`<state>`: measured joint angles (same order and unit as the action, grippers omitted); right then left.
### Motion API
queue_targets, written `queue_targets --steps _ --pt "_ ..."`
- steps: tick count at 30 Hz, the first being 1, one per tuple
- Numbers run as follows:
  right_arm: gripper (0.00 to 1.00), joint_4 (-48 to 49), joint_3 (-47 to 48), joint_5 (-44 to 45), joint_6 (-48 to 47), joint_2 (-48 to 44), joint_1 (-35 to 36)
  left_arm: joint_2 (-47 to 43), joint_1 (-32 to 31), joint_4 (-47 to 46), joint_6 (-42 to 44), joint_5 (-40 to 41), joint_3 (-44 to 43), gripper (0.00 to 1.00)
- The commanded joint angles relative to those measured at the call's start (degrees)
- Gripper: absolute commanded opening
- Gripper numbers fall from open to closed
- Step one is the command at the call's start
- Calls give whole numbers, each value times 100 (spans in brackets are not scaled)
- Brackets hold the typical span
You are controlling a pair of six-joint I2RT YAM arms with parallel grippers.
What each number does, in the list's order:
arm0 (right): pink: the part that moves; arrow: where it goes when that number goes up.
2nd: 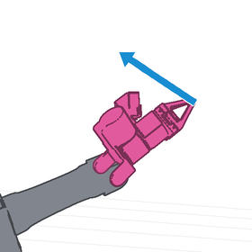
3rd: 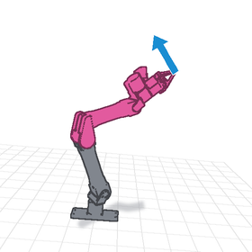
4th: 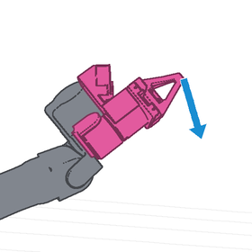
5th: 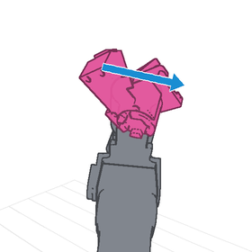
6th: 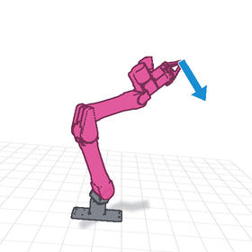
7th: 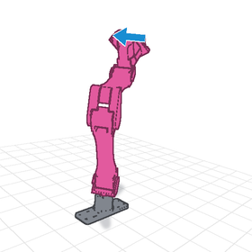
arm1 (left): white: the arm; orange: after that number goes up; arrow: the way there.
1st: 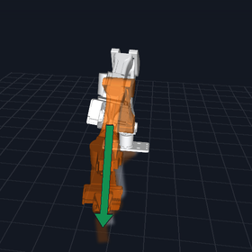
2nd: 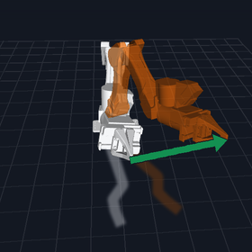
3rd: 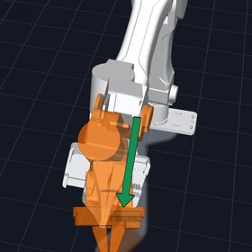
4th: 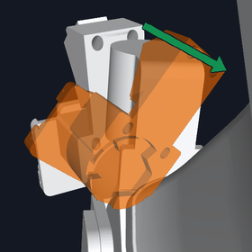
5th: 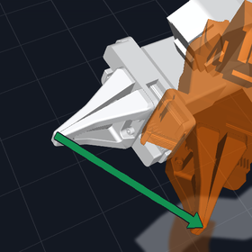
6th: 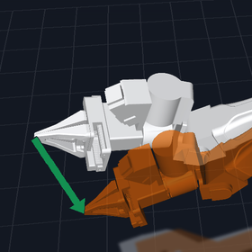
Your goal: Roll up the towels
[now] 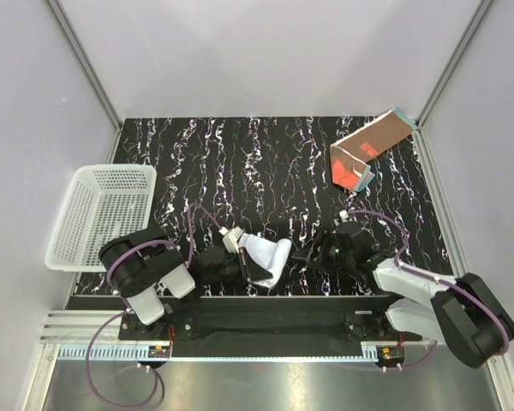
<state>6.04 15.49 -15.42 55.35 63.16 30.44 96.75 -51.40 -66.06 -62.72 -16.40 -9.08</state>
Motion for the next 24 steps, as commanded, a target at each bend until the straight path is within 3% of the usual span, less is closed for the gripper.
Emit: queue_targets --steps 1,11,19,21,22,24 --pt "67 1310 -63 -190 54 416 199 204 24 -645 -214 -170 187 0" --pt "59 2673 33 -14 309 2067 902 248 60 -863 -258 -126 310 0" --pt "32 3000 174 153 441 2500 1105 327 86 -839 -215 -240 276 0" --pt "28 2528 253 380 389 2229 1105 283 86 -690 -171 -275 223 7" --pt "27 2237 314 486 293 2097 1105 187 86 -462 -127 -328 144 17" --pt "23 939 647 985 169 1623 1105 29 86 -93 40 -337 39 27"
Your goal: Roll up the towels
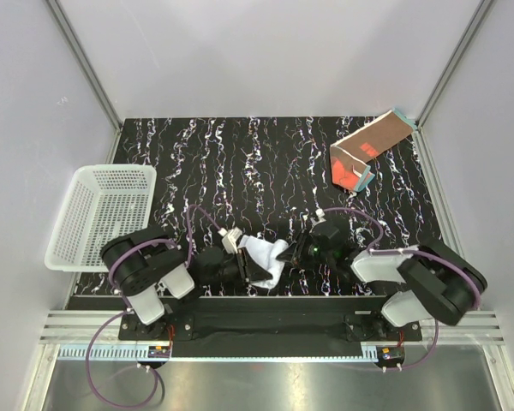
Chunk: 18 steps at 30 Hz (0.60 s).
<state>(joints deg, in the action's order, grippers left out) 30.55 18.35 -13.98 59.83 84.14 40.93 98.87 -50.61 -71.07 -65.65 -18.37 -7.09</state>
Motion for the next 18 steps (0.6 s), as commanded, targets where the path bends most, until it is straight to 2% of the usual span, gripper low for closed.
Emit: queue_targets --steps 1,2,3,4,6,9,10,12,13,16,18 --pt "22 -2038 510 1088 -340 -625 56 -401 7 601 420 -167 -213 31" --pt "22 -2653 703 1369 -436 -888 56 -525 -1 1012 630 -202 -362 38" --pt "21 -3999 1192 1963 -490 -951 56 -666 7 1320 763 -202 -459 42" --pt "21 -4526 1415 2204 -551 -987 56 -963 7 2072 903 -176 -590 44" --pt "20 -5763 2011 2722 -630 -926 47 -1246 -10 2788 1395 -79 -958 47" --pt "20 -6488 2470 2883 -745 -680 56 -1765 -54 4220 2072 324 -1555 50" --pt "21 -6587 2533 2840 -771 -610 56 -1966 -124 4937 2248 639 -1724 51" --pt "19 -6737 2682 2778 -771 -346 56 -2143 -273 5679 2792 1096 -2328 53" --pt "18 -6763 2717 2734 -789 -267 56 -2283 -509 6292 3177 1664 -2549 54" --pt "17 -6764 2779 2664 -806 -73 56 -2320 -1036 6999 3619 2686 -3216 56" --pt "17 -6755 2841 2637 -824 -47 56 -2154 -1231 7089 3840 3126 -3429 56"
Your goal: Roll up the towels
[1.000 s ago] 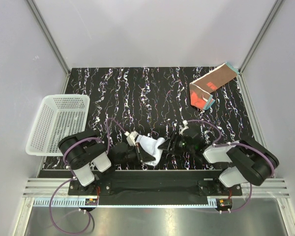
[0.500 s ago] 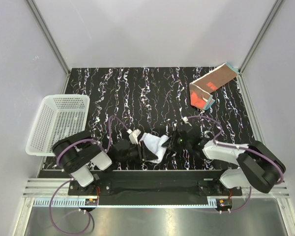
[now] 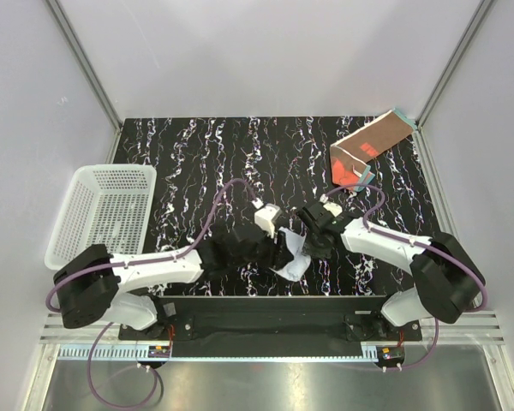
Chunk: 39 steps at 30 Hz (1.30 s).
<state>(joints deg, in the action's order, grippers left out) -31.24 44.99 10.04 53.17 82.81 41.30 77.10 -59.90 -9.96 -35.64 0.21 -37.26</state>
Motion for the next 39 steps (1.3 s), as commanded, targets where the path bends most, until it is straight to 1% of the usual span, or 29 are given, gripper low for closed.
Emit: queue_targets --steps 1,3,6,8,9,12,16,21,24,27,28,29,31,32,33,35,36,37,39 --pt "16 -593 211 226 -184 104 19 85 -494 987 917 1402 -562 56" --pt "16 -663 308 217 -210 131 19 260 -732 987 927 1797 -669 57" --pt "16 -673 370 60 -245 183 19 646 -1400 952 980 2692 -941 61" --pt "16 -629 361 -11 -245 201 19 867 -1585 978 1024 2957 -1248 61" --pt "16 -620 352 -37 -254 192 19 1112 -1665 978 1032 3168 -1353 62" --pt "16 -628 387 -81 -280 236 19 1517 -1876 1162 962 3310 -1644 64" --pt "16 -663 440 -99 -324 219 19 1799 -1938 1083 874 3258 -1803 67" --pt "16 -690 440 -125 -333 183 18 2255 -1938 1224 848 3170 -2049 65" --pt "16 -707 440 -134 -351 175 19 2432 -1938 1251 830 3021 -2119 56" --pt "16 -708 440 -160 -360 166 19 2529 -1929 1207 725 2889 -2032 42" --pt "16 -708 440 -178 -360 166 19 2538 -1929 1215 655 2880 -2005 35" --pt "16 -699 440 -178 -368 166 19 2538 -1929 1224 611 2880 -1944 19" --pt "17 -707 449 -196 -368 166 19 2459 -1929 1268 488 2880 -1865 2" --pt "18 -716 458 -178 -360 157 19 2407 -1938 1268 462 2888 -1734 0" --pt "20 -716 458 -169 -360 148 10 2302 -1920 1268 426 2880 -1672 0" --pt "29 -769 493 -117 -342 122 1 2161 -1920 1250 330 2836 -1514 0" --pt "36 -804 519 -64 -342 131 -34 2021 -1877 1163 295 2688 -1313 0" --pt "53 -839 545 -46 -333 105 -69 1950 -1850 1102 233 2591 -1215 0" --pt "65 -910 633 15 -412 60 -226 1757 -1754 1014 119 2354 -917 0"
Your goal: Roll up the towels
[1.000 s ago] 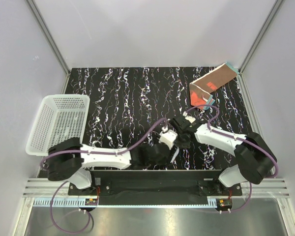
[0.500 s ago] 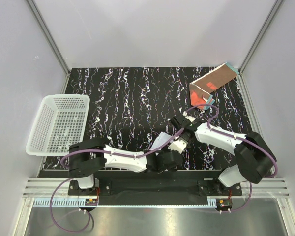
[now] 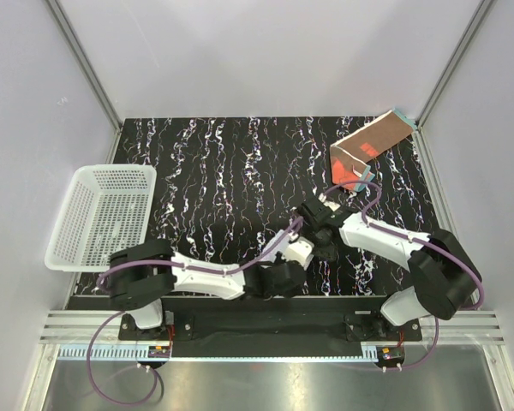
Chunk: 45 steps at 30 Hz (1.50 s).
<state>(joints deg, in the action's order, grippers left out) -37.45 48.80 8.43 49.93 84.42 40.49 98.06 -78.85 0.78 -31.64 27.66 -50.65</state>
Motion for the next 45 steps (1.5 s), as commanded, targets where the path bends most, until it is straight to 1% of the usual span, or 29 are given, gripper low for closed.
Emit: queue_targets --steps 1,2,5,9,11,13,14,15,16,18,19,20,21,22,23,25,31,34,39,43,45 --pt "68 -298 279 177 -115 -180 -216 -401 185 -225 -377 -489 512 0" --pt "72 -333 341 160 -150 -224 -321 -506 220 -297 -430 -585 617 0" --pt "76 -228 394 89 -247 -575 -673 -621 344 -560 -598 -832 899 0" --pt "77 106 341 -34 -265 -1129 -850 -709 528 -929 -800 -1200 1145 0" --pt "77 527 122 -147 -282 -1568 -841 -762 625 -1114 -958 -1368 1346 0" --pt "77 1001 -211 -586 -265 -2076 -858 -850 809 -1395 -1142 -1640 1487 0" --pt "77 1499 -604 -753 -204 -2227 -841 -902 871 -1483 -1212 -1719 1654 0" --pt "76 1756 -834 -1094 -20 -2376 -832 -938 1019 -1701 -1274 -1929 1733 0" --pt "76 2020 -1072 -1237 77 -2595 -841 -981 1099 -1825 -1423 -2044 1847 0" --pt "74 2801 -1905 -1676 366 -2746 -832 -1096 1344 -2133 -1625 -2360 2084 0" --pt "73 2805 -1909 -1678 438 -2756 -832 -1096 1415 -2195 -1678 -2431 2147 0" --pt "73 3214 -2292 -1791 525 -2773 -832 -1157 1468 -2265 -1731 -2493 2208 0" --pt "72 3435 -2478 -1940 718 -2773 -832 -1184 1565 -2397 -1767 -2607 2322 0" --pt "71 3681 -2863 -2028 807 -2765 -832 -1201 1609 -2476 -1845 -2669 2367 0" --pt "71 4284 -3032 -2151 886 -2756 -832 -1228 1636 -2538 -1881 -2722 2419 0" --pt "70 4770 -3331 -2196 966 -2642 -832 -1219 1706 -2661 -1942 -2731 2490 0" --pt "70 5396 -3543 -2170 904 -2387 -832 -1061 1838 -3109 -2135 -3091 2709 0" --pt "70 5502 -3544 -2126 843 -2229 -832 -991 1908 -3425 -2293 -3205 2832 0" --pt "66 5924 -3596 -2187 851 -1755 -832 -850 2005 -3996 -2531 -3416 3088 0" --pt "63 6511 -3649 -2284 904 -1228 -823 -797 2022 -4164 -2610 -3469 3140 0" --pt "61 6619 -3632 -2319 913 -1095 -806 -806 2031 -4138 -2602 -3487 3132 0"
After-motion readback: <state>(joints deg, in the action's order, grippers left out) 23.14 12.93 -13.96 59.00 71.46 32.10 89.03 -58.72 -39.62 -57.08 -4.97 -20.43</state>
